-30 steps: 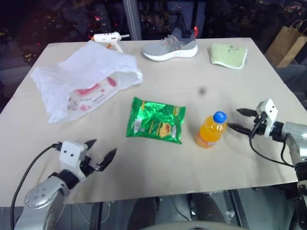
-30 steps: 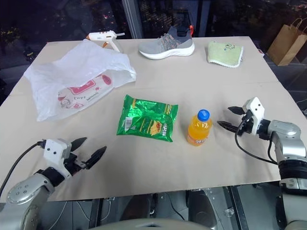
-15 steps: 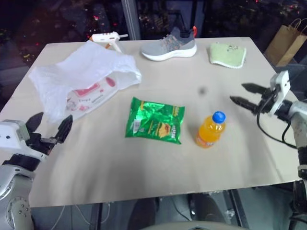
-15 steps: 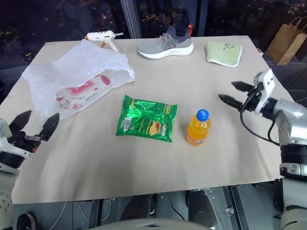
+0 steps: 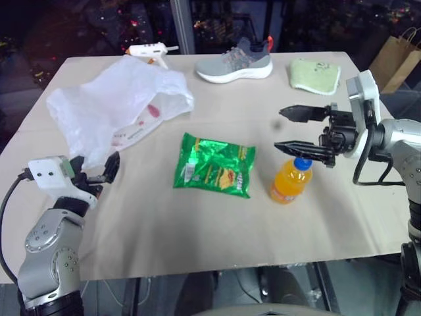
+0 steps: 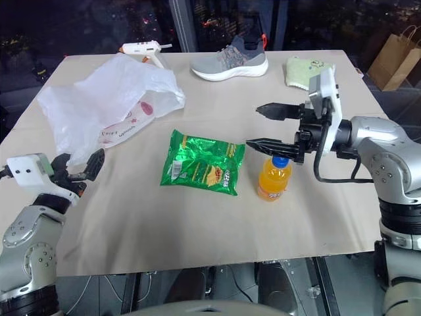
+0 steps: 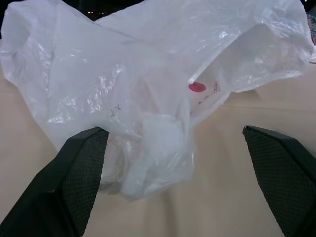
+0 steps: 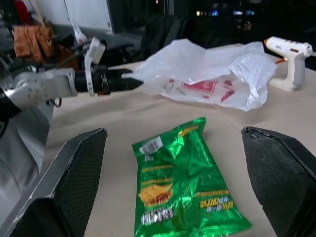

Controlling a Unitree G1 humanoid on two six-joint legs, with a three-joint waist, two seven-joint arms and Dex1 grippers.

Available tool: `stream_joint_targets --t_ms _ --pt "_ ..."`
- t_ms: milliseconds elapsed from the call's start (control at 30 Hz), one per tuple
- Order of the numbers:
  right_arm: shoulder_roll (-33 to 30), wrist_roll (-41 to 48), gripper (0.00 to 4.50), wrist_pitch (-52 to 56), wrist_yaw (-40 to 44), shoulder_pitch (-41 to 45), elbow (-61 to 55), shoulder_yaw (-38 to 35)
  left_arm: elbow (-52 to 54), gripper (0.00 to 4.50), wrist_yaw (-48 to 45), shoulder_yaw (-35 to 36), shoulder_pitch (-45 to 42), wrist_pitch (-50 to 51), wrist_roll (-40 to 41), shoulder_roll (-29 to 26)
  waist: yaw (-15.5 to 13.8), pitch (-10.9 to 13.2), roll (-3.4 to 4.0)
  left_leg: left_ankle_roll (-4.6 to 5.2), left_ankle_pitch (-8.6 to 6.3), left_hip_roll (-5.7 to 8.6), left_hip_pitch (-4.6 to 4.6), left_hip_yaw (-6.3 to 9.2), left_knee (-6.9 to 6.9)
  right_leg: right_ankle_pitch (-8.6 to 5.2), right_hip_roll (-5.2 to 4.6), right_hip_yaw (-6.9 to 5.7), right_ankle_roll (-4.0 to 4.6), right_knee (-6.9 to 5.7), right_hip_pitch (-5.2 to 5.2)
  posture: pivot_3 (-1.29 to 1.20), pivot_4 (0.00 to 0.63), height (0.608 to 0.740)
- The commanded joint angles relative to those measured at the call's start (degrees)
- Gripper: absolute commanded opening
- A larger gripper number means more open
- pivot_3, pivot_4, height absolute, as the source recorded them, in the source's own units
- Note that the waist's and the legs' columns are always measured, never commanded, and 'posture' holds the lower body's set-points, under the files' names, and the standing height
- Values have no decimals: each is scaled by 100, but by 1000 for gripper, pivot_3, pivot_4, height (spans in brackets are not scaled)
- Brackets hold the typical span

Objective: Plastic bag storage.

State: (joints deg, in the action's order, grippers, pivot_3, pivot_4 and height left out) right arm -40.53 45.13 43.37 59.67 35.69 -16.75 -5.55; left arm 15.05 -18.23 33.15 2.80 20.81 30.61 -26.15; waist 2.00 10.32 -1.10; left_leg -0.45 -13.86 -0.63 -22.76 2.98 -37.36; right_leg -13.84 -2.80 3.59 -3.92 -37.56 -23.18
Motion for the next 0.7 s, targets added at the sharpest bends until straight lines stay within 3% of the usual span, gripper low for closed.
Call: stream_joint_targets --t_ms 33,133,167,267,333,367,400,467,567,700 --pt "-91 -118 4435 -236 99 36 -22 -18 85 4500 252 246 30 58 64 19 4 0 0 0 0 -1 0 0 0 0 1 0 0 -2 -1 0 150 740" --pt "-43 -163 4435 -338 179 108 94 5 -145 4500 471 125 21 370 -39 2 4 0 0 0 0 0 0 -1 0 0 0 0 0 -2 -2 0 150 740" --pt "-31 -185 4482 -368 201 123 130 12 -219 4255 606 127 -49 504 -33 16 4 0 -1 0 0 0 0 -1 0 0 0 0 -1 -3 -2 0 150 740" --pt "30 -180 4500 -413 199 163 186 25 -358 3272 690 103 -201 572 -53 -29 3 2 -3 0 0 0 -1 0 0 0 1 0 0 -2 -2 0 150 740" --pt "73 -114 4500 -370 152 183 159 3 -363 2329 662 71 -255 570 -51 -63 3 2 -4 0 0 0 -1 1 0 0 1 -1 0 -3 -2 0 150 740" --pt "84 -112 4500 -363 130 183 141 2 -347 2163 637 65 -290 554 -38 -75 2 3 -5 0 0 0 -1 1 0 0 1 -2 0 -3 -2 0 150 740" --pt "87 -132 4500 -369 113 170 126 8 -309 1617 563 75 -336 536 37 -80 1 3 -5 0 0 0 -2 1 0 0 0 -1 0 -3 -2 0 150 740" --pt "89 -175 4500 -387 91 133 104 21 -170 1427 347 96 -395 505 247 -92 1 3 -5 0 0 1 -2 0 0 0 -1 -1 0 -2 -2 0 150 740" --pt "34 -249 4500 -386 95 77 44 89 55 97 1 132 -409 593 619 -134 1 3 -6 0 0 1 -4 1 0 0 -1 -2 0 -2 -4 0 150 740" --pt "-147 -489 4500 -457 210 -69 -107 321 438 36 -219 334 -511 867 1530 -123 -1 4 -6 0 0 0 -5 0 0 0 -1 -1 0 -2 -5 0 150 740"
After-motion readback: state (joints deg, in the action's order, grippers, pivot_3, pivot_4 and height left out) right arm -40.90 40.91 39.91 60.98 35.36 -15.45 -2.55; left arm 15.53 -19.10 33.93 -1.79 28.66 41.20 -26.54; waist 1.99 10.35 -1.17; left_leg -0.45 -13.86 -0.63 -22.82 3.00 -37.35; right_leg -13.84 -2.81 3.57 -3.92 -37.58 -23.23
